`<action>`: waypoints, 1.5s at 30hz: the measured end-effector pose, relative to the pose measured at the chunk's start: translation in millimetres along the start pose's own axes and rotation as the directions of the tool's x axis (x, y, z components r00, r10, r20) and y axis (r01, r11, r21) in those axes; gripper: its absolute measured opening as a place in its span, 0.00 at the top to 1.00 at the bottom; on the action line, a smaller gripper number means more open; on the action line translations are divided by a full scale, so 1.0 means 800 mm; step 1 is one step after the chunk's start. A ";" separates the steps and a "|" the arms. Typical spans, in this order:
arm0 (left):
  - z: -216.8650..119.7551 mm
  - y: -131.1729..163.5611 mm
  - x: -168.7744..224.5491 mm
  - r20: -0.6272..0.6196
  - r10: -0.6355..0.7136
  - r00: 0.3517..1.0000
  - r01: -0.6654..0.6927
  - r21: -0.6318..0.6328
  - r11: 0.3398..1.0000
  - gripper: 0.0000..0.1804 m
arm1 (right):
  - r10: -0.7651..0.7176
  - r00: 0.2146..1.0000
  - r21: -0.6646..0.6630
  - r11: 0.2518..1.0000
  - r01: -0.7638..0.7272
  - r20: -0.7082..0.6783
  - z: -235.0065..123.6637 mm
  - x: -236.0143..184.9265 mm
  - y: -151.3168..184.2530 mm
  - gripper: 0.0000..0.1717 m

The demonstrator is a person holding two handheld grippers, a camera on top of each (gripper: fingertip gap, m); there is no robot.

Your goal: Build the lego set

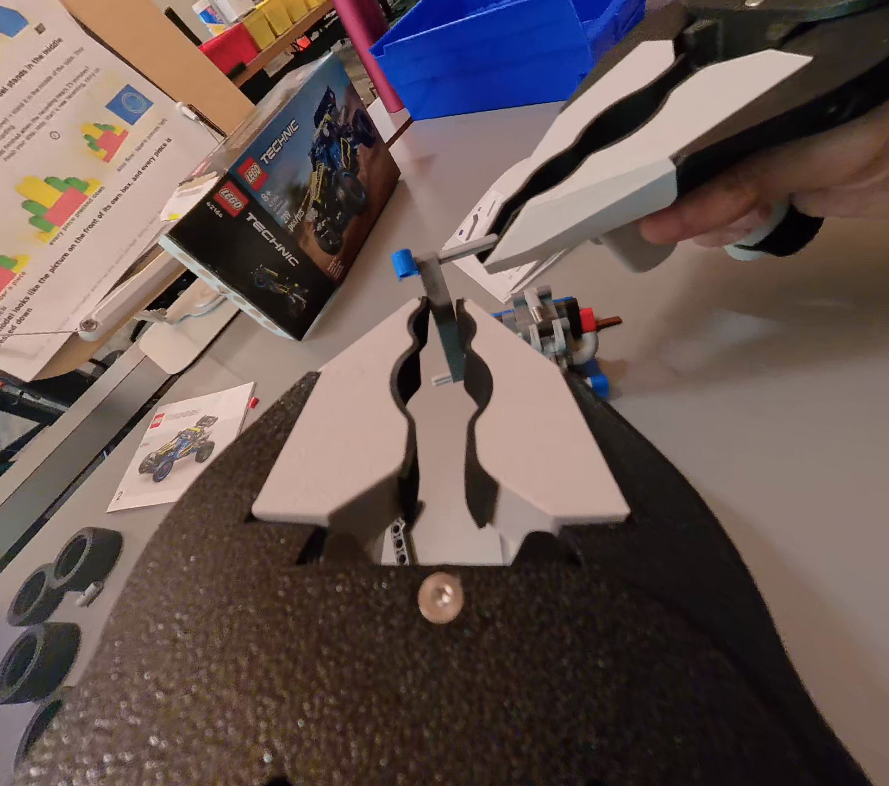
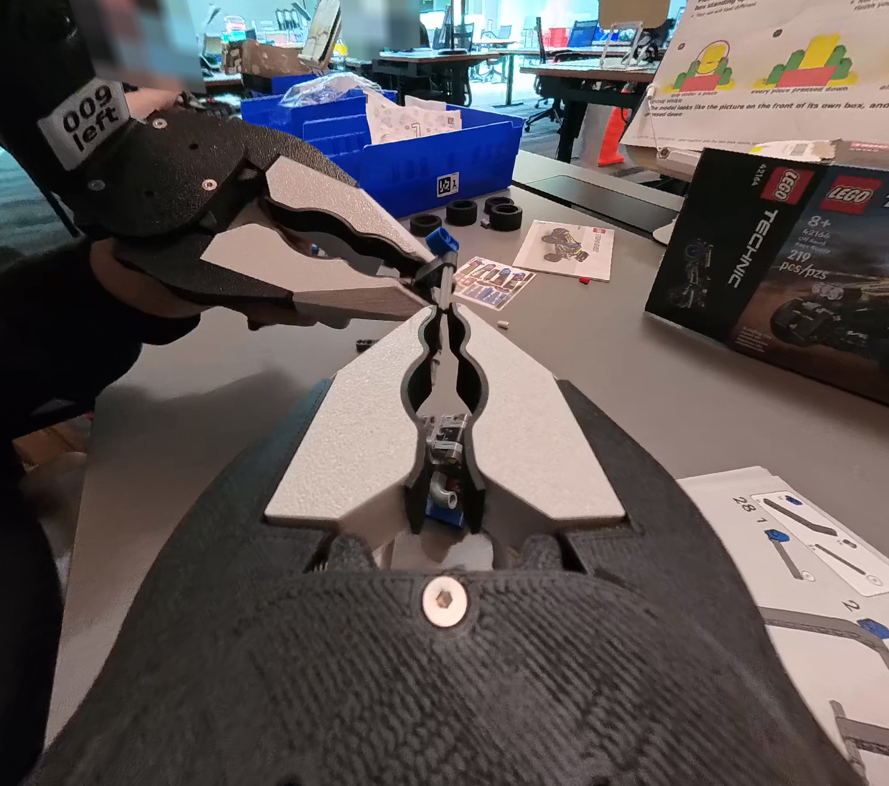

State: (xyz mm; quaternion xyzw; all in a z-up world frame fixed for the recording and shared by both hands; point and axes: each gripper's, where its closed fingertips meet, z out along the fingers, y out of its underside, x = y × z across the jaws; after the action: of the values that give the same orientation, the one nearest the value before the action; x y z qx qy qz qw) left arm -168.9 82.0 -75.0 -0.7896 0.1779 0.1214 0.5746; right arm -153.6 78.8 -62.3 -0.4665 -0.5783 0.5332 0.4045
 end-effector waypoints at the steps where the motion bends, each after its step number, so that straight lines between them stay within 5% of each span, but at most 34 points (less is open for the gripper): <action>1: 0.001 -0.002 -0.001 0.009 0.001 1.000 -0.001 0.005 1.000 0.95 | 0.014 1.000 0.010 1.000 -0.014 0.001 -0.001 0.001 -0.002 1.00; 6: 0.005 -0.006 0.007 -0.025 0.001 1.000 -0.001 -0.005 1.000 0.88 | 0.103 0.994 0.045 0.993 -0.105 0.041 -0.004 0.001 -0.008 1.00; 18: 0.003 -0.010 -0.004 -0.015 -0.008 1.000 0.008 -0.012 1.000 0.97 | 0.133 0.988 0.031 0.990 -0.136 0.076 -0.003 -0.003 -0.005 1.00; 30: 0.003 -0.006 0.009 -0.090 -0.095 0.991 0.091 -0.048 0.995 0.97 | -0.145 0.985 -0.057 0.987 0.151 0.094 -0.016 -0.007 0.003 1.00; 34: -0.008 0.033 -0.010 -0.038 -0.164 0.986 0.157 -0.140 0.978 0.97 | -0.279 0.956 -0.181 0.940 0.290 0.086 -0.022 0.003 0.032 0.88; 39: -0.019 0.071 -0.007 -0.104 -0.332 0.938 0.314 -0.160 0.936 0.97 | -0.421 0.866 -0.309 0.814 0.492 0.270 -0.019 -0.008 0.060 0.72; 45: -0.014 0.106 0.008 -0.123 -0.452 0.884 0.406 -0.278 0.870 0.97 | -0.317 0.828 -0.466 0.708 0.531 0.462 0.001 0.002 0.097 0.71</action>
State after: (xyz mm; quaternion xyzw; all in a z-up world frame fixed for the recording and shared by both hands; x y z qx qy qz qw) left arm -199.3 46.8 -147.1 -0.8817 0.0333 -0.0621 0.4665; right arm -146.7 80.1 -139.4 -0.3162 -0.8663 0.2965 0.2482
